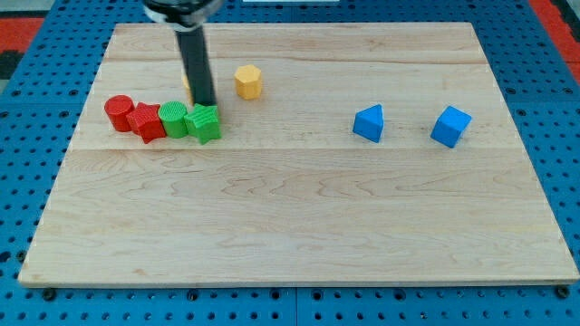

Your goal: Push the yellow heart to the top left

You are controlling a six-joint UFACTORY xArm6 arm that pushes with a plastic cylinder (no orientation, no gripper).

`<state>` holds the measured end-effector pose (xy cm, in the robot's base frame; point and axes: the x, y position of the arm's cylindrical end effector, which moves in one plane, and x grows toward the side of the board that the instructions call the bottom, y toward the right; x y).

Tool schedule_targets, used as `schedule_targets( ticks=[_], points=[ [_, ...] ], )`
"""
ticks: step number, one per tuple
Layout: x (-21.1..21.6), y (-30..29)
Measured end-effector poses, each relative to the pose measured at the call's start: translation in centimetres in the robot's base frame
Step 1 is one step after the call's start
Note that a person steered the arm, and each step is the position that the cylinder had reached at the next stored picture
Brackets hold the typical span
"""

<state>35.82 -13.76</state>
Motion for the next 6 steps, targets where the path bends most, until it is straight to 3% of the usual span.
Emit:
schedule_targets(
  ticks=[1, 2, 3, 4, 5, 6],
  points=[
    [-3.4, -1.9],
    [-4.3, 2.1],
    [-6.5, 2.0],
    [-6.0, -1.9],
    [-4.9, -1.7],
    [-6.2, -5.2]
  ],
)
